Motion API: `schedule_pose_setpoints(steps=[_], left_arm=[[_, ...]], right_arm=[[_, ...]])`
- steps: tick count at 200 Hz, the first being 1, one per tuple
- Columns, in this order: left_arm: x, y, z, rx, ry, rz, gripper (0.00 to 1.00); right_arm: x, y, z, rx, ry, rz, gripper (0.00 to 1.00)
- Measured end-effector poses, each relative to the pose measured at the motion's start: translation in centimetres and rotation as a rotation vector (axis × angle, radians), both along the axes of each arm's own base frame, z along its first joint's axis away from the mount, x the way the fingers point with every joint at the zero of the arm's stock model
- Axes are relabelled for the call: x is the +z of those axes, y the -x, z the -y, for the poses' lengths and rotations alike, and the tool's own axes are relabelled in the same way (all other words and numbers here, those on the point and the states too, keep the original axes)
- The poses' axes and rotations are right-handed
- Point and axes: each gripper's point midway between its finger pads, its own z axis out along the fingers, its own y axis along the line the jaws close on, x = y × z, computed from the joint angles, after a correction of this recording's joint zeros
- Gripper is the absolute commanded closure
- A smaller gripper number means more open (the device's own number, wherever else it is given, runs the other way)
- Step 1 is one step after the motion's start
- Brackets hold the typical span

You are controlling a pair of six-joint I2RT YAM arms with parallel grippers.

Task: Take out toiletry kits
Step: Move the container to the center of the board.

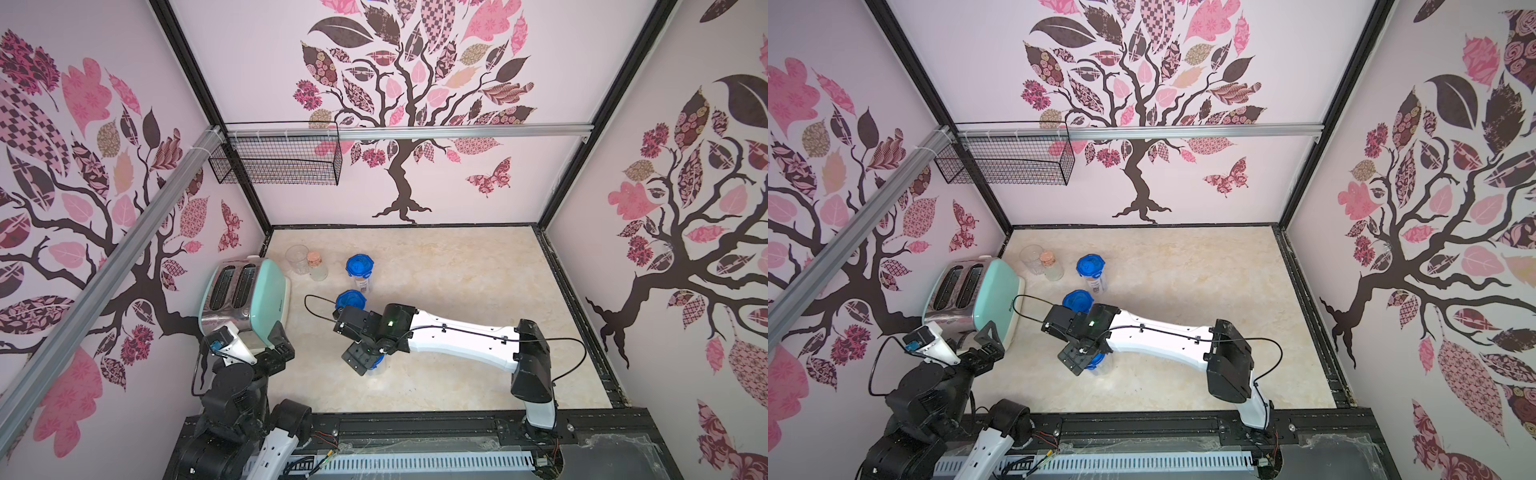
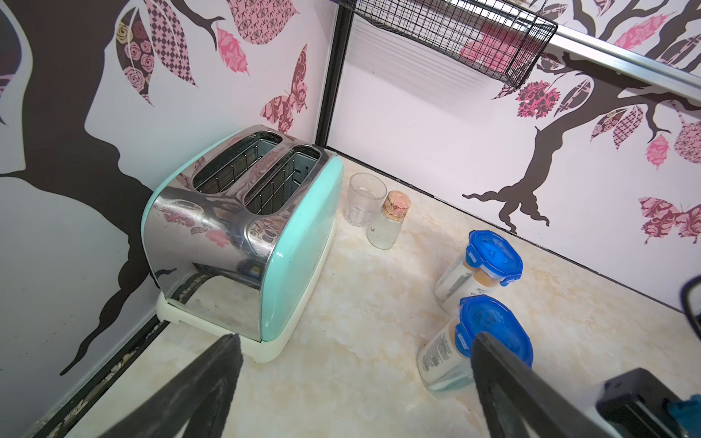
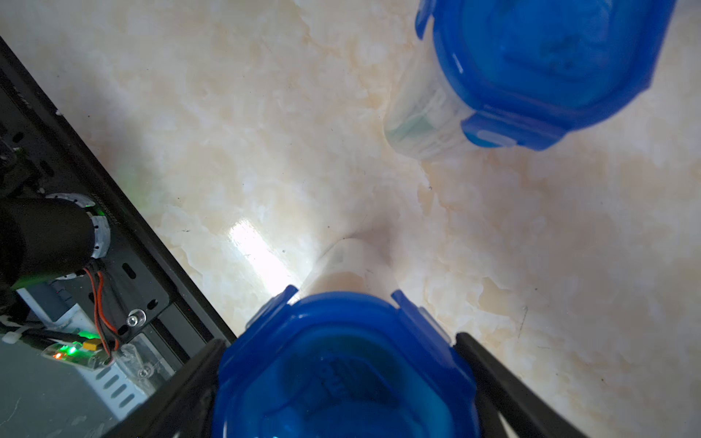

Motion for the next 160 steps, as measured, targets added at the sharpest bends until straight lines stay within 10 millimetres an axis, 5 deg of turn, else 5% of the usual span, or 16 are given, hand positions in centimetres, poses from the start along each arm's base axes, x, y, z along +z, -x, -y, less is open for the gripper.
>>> schedule_pose_setpoints(steps=[96, 160], left_arm=[[0.0, -0.1, 0.2, -0.015, -0.009, -0.004, 0.02], [0.0, -0.2, 0.4, -0.025, -0.007, -0.003, 0.02]], right_arm=[[-0.5, -10.9, 14.7, -0.404, -0.082, -0.041, 0.11], [-0.5, -15.1, 20.0, -0.563, -0.119, -0.045, 0.11]])
